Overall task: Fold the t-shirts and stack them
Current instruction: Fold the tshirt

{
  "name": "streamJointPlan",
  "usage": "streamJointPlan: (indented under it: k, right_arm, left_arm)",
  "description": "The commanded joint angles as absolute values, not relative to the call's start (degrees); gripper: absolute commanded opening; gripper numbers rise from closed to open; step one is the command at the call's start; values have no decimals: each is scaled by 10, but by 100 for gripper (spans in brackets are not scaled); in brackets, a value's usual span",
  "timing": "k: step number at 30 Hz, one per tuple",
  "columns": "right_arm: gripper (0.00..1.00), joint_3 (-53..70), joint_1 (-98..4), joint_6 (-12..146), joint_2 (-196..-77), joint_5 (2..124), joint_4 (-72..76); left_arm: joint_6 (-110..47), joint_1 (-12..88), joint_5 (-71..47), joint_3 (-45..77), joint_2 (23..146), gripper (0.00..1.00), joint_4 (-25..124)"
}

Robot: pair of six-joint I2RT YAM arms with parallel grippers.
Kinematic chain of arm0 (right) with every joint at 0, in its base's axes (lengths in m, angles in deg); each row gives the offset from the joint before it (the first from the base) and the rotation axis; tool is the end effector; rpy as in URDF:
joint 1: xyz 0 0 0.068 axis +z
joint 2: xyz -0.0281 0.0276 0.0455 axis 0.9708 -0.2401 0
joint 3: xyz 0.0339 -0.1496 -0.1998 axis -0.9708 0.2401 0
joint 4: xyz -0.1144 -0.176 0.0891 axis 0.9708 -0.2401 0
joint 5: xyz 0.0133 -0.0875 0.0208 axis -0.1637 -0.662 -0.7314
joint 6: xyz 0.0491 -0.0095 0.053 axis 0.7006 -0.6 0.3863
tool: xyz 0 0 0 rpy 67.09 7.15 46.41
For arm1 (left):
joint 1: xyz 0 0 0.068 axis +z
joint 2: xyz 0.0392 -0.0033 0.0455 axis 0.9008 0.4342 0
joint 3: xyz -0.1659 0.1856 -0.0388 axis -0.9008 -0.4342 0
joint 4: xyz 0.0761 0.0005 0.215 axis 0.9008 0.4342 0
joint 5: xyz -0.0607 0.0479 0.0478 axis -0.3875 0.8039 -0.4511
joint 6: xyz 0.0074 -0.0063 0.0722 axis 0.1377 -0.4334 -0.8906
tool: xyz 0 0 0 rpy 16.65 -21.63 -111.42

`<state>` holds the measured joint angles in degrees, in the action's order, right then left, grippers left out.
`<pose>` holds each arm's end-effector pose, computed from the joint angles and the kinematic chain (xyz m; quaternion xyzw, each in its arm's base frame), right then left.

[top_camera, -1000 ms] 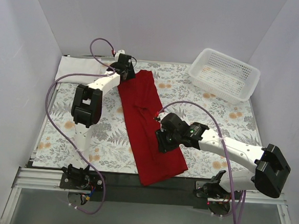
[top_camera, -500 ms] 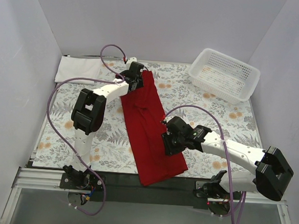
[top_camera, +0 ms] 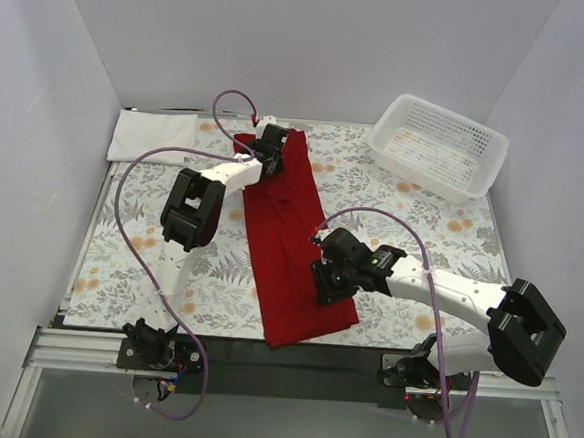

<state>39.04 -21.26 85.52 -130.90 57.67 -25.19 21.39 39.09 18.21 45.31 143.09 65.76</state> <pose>0.1368 0.1980 0.1806 -0.2502 0.9283 0.1907 0.1984 0.4492 -0.1863 0.1320 -0.3727 0.8360 -0.1301 0.3812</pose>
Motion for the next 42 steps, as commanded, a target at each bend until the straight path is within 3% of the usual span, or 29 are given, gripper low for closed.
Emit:
streamJointPlan:
  k: [1, 3, 7, 11, 21, 29, 36, 42]
  right_arm:
    - [45, 376, -213, 859, -1319, 574, -222]
    - [46, 365, -214, 861, -1325, 558, -224]
    - [61, 375, -234, 881, -1307, 515, -239]
    - [63, 413, -298, 888, -1261, 538, -240]
    - [58, 467, -369, 865, -1252, 641, -208]
    - [55, 496, -375, 871, -1278, 654, -187]
    - [51, 522, -374, 870, -1293, 667, -175]
    - [42, 537, -374, 870, -1300, 675, -167]
  left_arm:
    - [163, 405, 179, 506, 1503, 31, 666]
    - [138, 409, 179, 558, 1522, 37, 667]
    - [126, 410, 166, 605, 1524, 54, 669]
    - [152, 409, 150, 583, 1449, 62, 669]
    - [256, 364, 178, 440, 1173, 64, 723]
    - [375, 285, 173, 184, 954, 63, 824]
    - [476, 223, 128, 8, 838, 62, 933]
    - [565, 169, 82, -88, 778, 60, 992]
